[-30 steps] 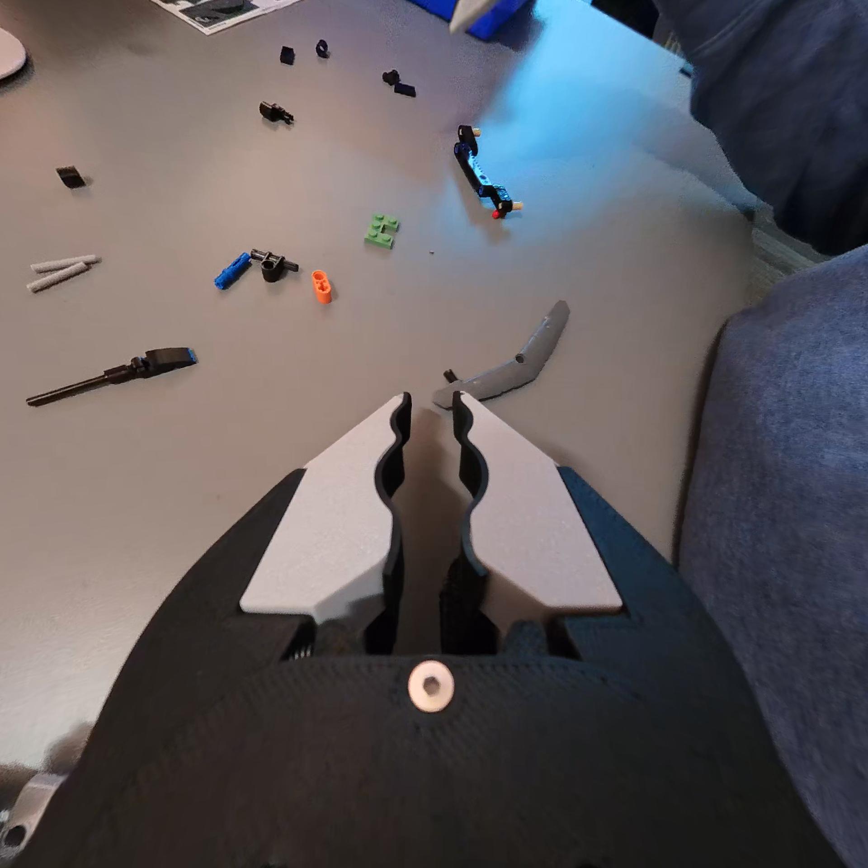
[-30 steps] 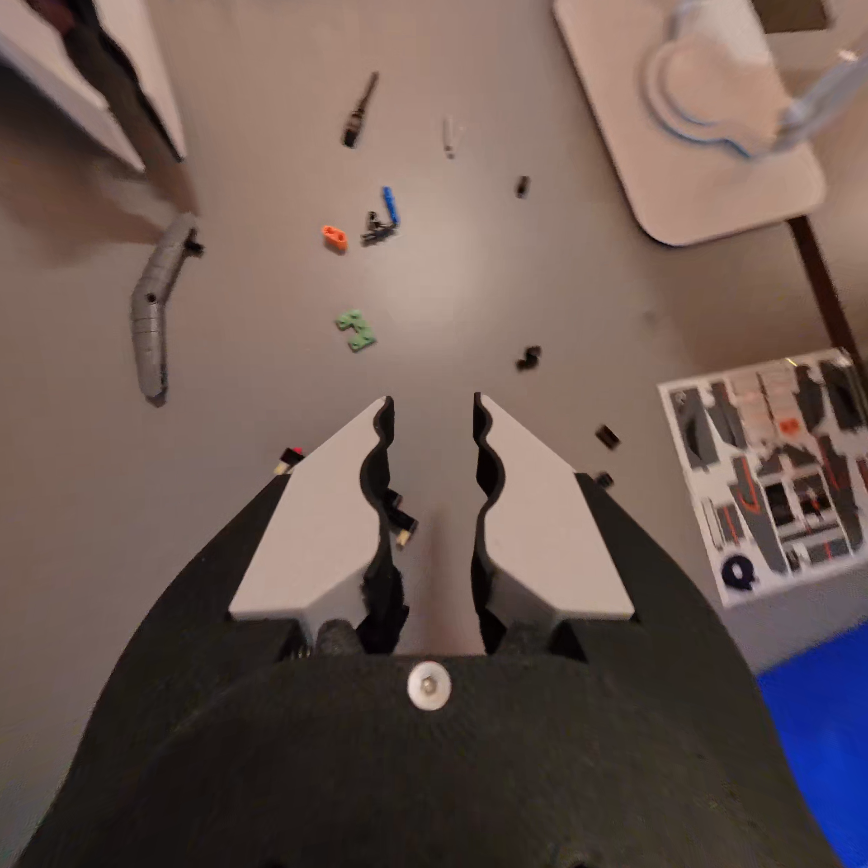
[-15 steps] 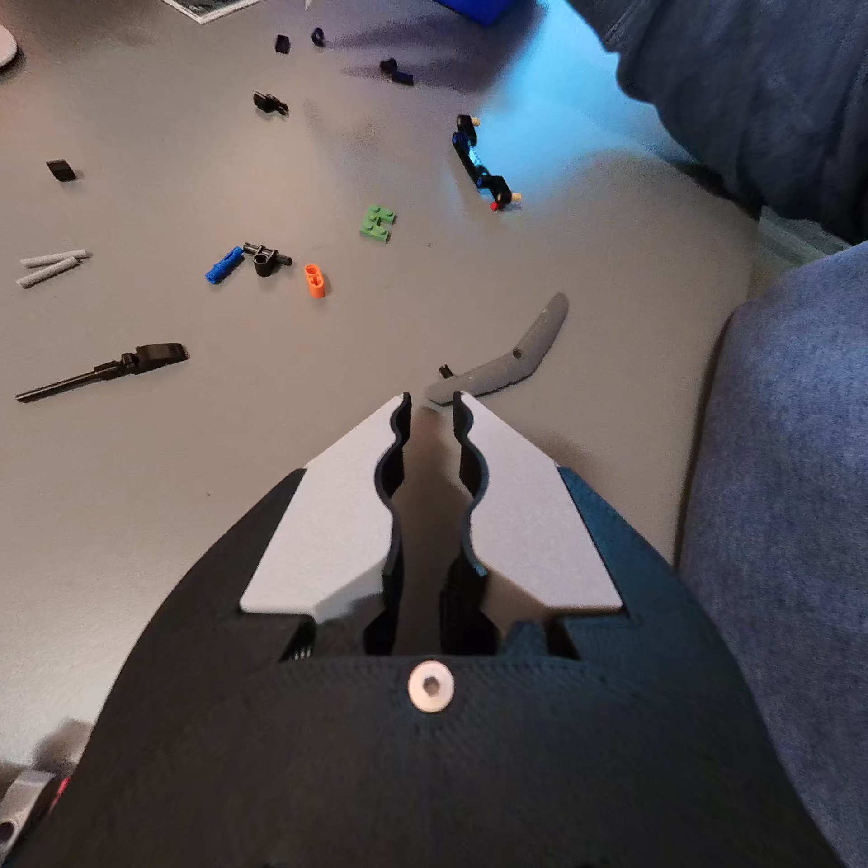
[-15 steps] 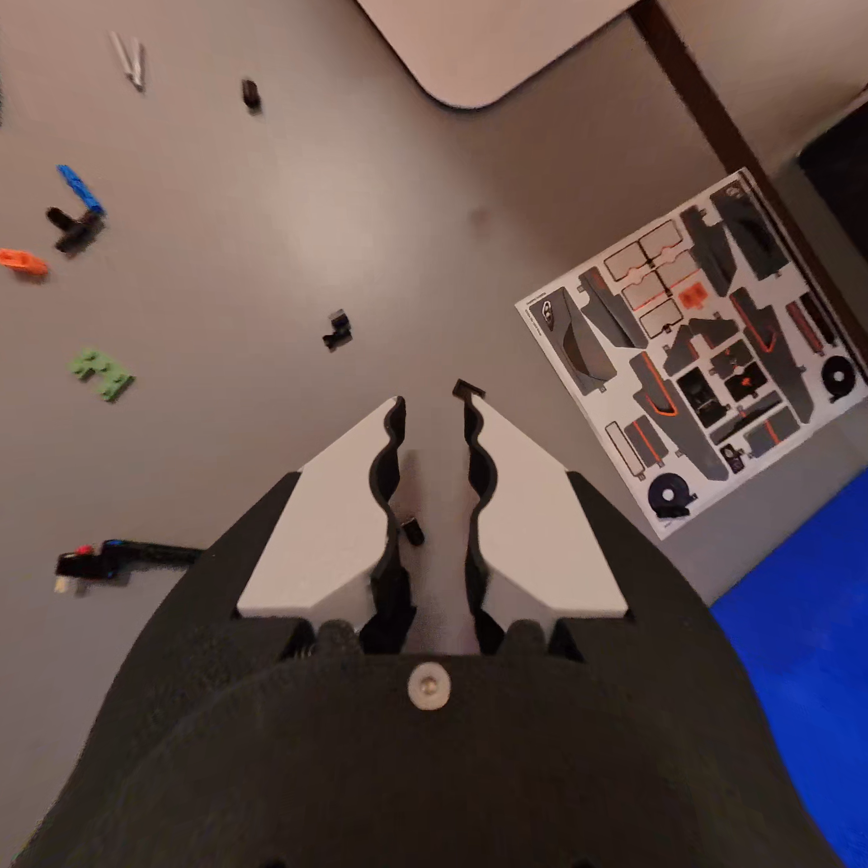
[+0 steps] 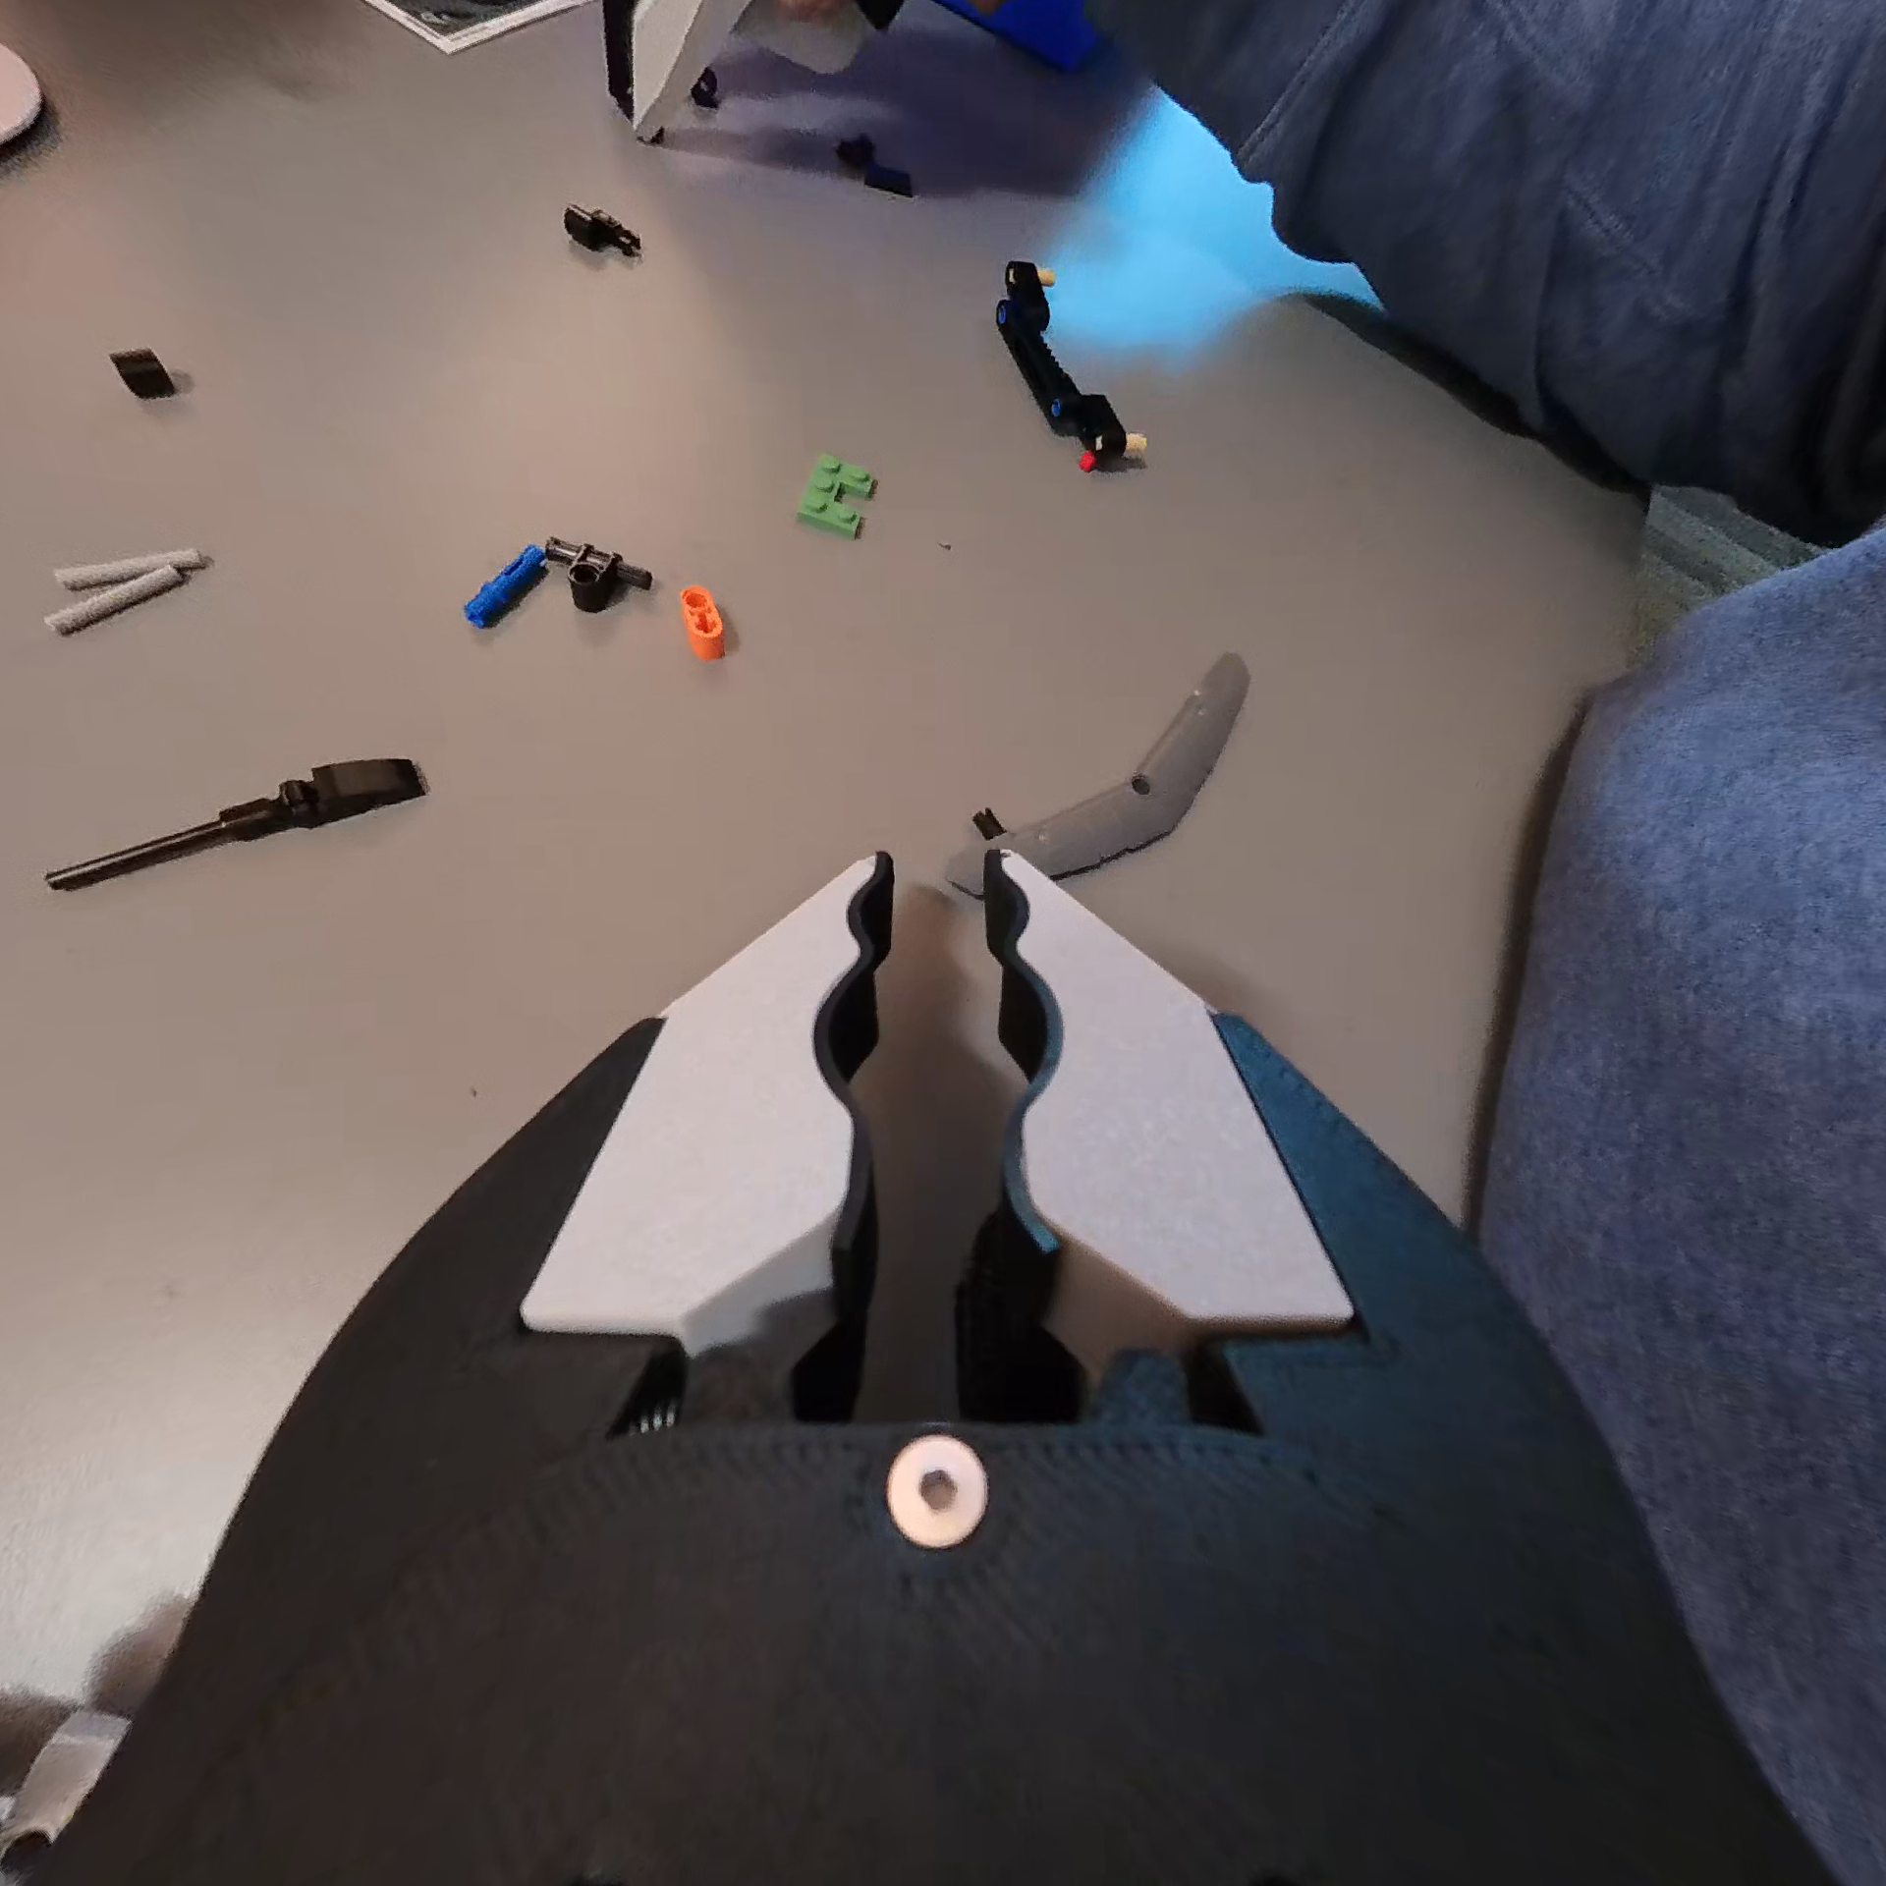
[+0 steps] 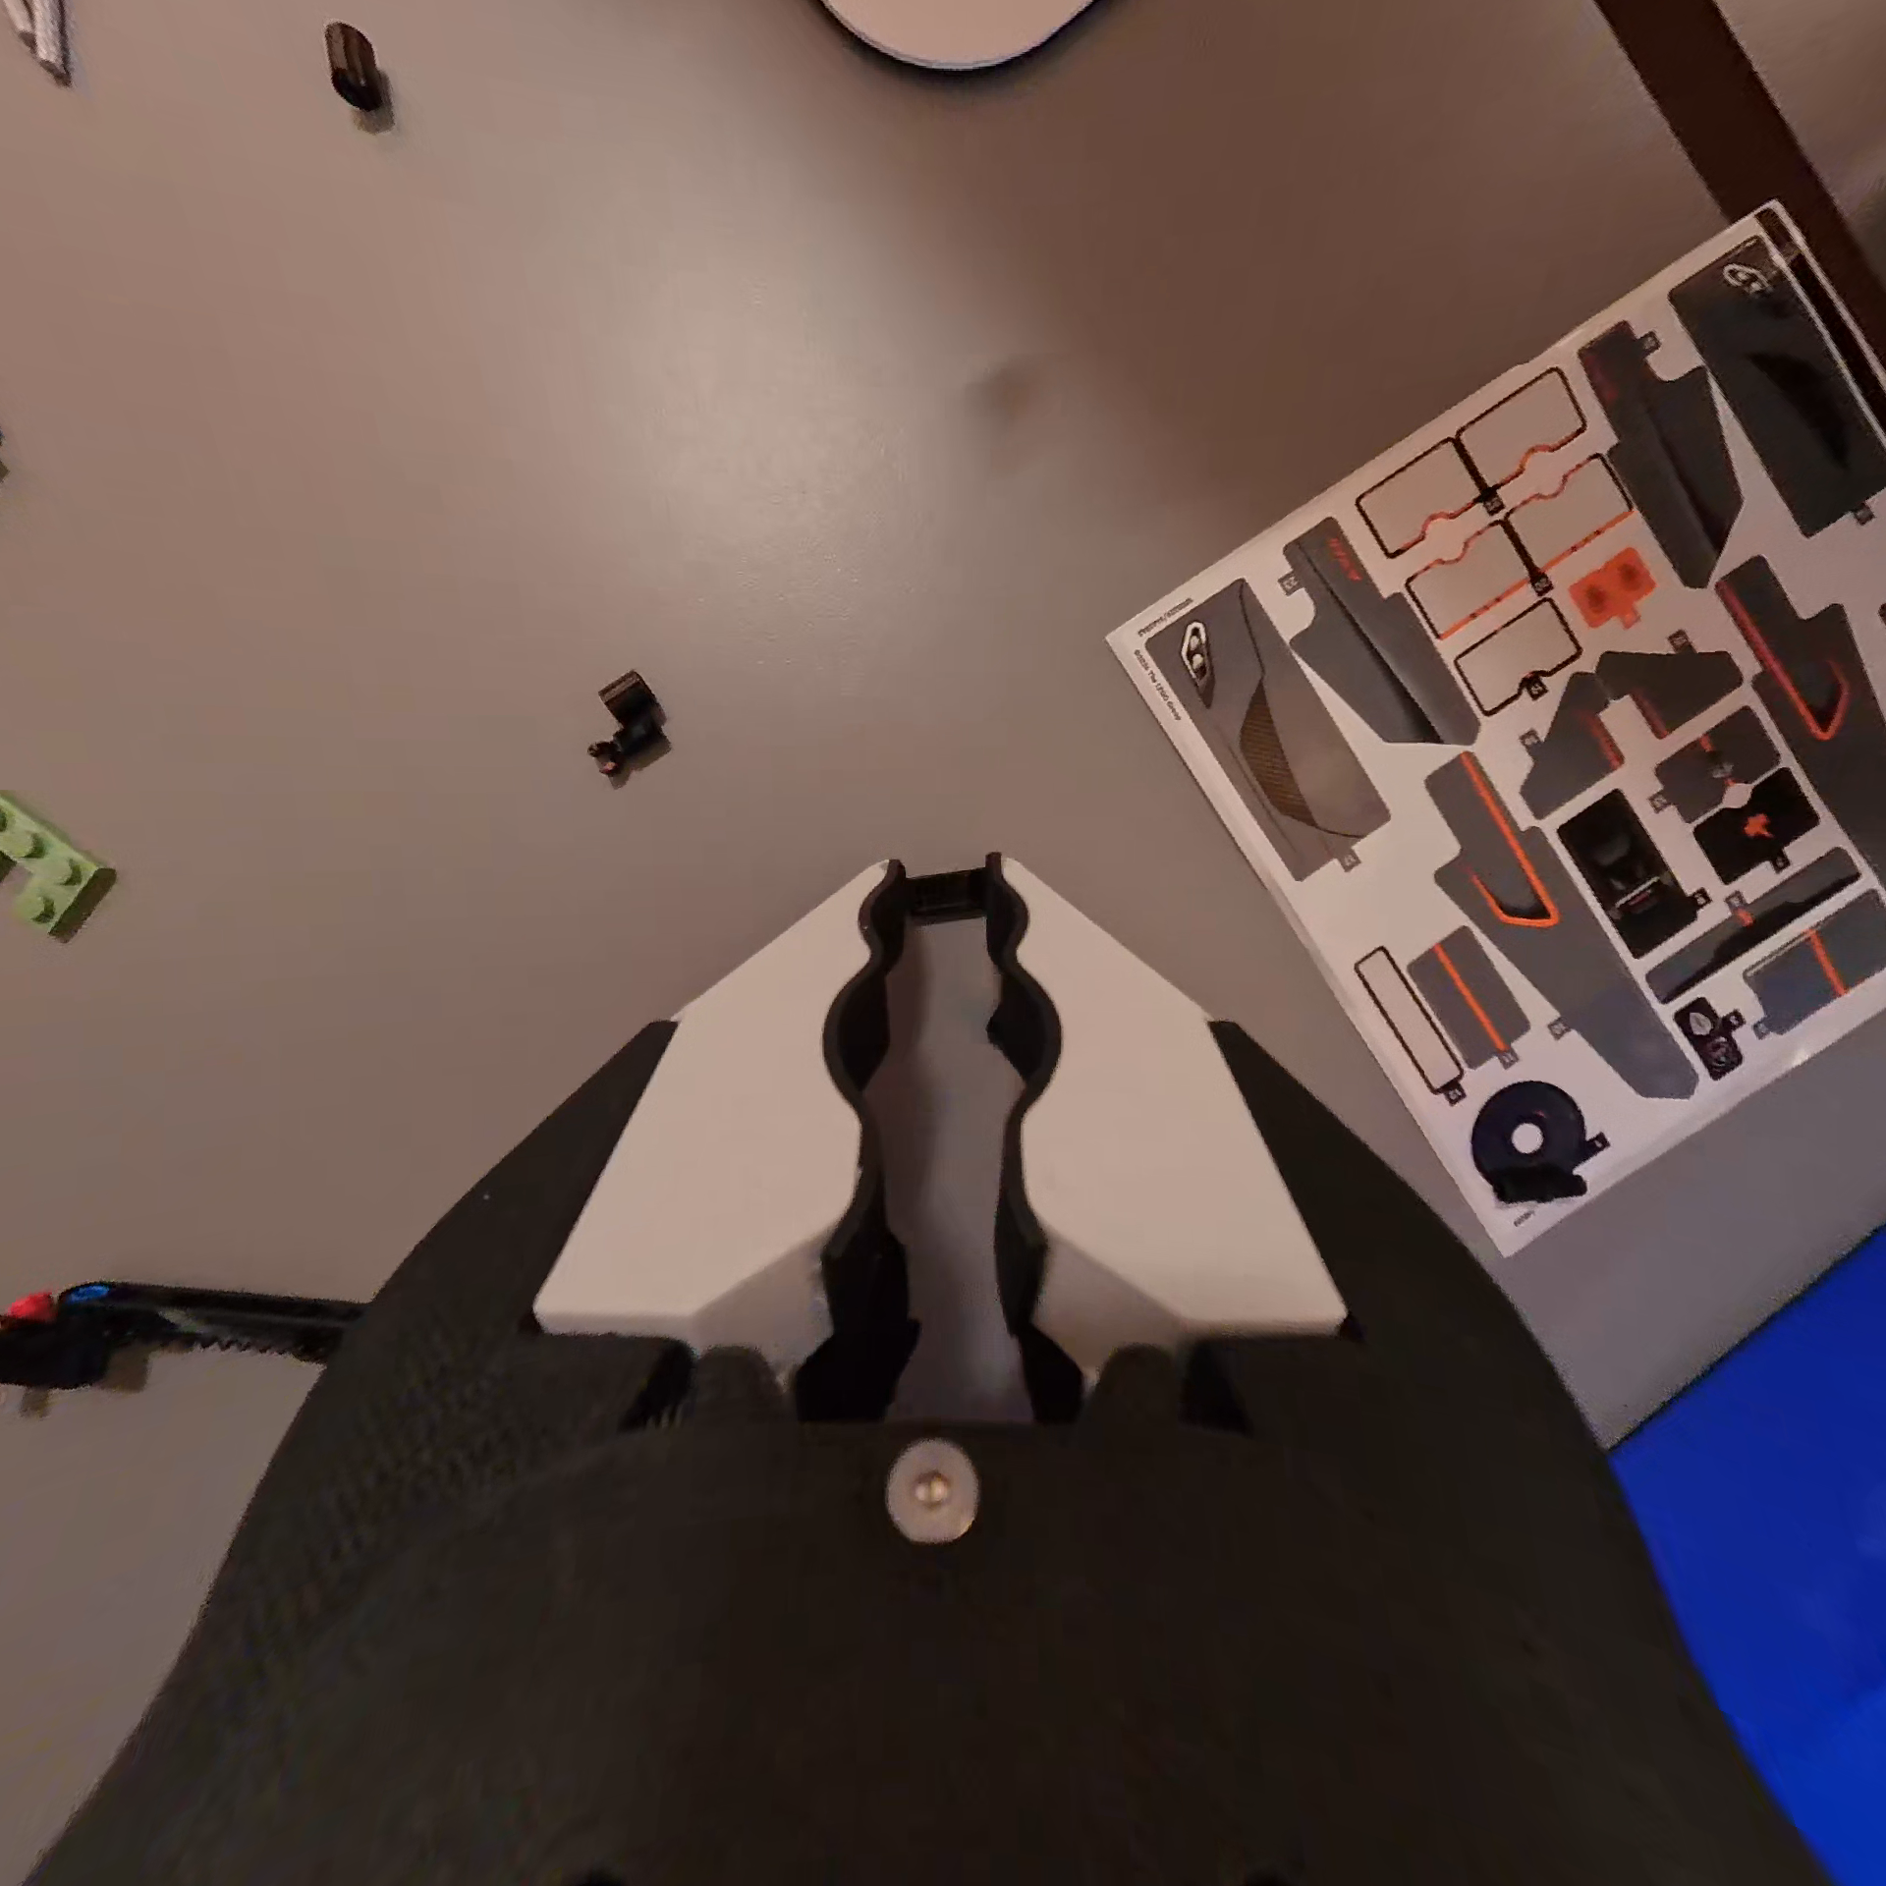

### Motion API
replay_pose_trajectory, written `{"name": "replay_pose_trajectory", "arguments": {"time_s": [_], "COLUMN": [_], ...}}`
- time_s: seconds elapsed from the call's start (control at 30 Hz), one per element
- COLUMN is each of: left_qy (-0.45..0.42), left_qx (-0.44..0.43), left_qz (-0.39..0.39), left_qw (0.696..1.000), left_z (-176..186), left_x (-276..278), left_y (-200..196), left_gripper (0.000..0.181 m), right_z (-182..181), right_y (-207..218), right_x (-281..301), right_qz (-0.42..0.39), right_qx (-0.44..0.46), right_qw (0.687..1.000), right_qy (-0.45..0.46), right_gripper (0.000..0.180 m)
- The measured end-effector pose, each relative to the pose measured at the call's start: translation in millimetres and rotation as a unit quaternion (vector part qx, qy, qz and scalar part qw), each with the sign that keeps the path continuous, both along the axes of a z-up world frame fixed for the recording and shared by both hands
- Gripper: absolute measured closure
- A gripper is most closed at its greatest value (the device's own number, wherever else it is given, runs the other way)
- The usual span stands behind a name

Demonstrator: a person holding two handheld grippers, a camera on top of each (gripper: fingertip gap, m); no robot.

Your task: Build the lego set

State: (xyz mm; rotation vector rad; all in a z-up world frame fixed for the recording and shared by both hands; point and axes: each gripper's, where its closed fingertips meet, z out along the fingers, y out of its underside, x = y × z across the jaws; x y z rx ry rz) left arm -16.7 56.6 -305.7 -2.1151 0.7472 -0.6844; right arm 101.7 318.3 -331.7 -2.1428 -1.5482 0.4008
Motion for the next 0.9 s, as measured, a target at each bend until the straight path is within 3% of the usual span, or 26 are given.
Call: {"name": "replay_pose_trajectory", "arguments": {"time_s": [0.23,0.53,0.7,0.9], "left_qy": [0.002,0.011,0.058,0.133], "left_qx": [0.003,0.029,0.084,0.2], "left_qz": [-0.002,-0.015,-0.028,-0.017], "left_qw": [1.0,0.999,0.994,0.971], "left_z": [0.7,14.6,29.1,54.7], "left_x": [1.6,19.8,40.3,62.9], "left_y": [-0.5,13.5,35.5,66.8], "left_gripper": [0.165,0.164,0.161,0.156], "right_z": [0.4,3.0,29.3,92.0], "right_y": [-25.6,-114.2,-150.9,-178.5], "right_x": [-0.3,-20.3,-34.0,-44.9], "right_qz": [0.038,0.144,0.157,0.156], "right_qx": [-0.019,-0.047,-0.13,-0.252], "right_qw": [0.999,0.988,0.967,0.896], "right_qy": [0.014,0.041,0.151,0.33], "right_gripper": [0.166,0.167,0.167,0.167]}}
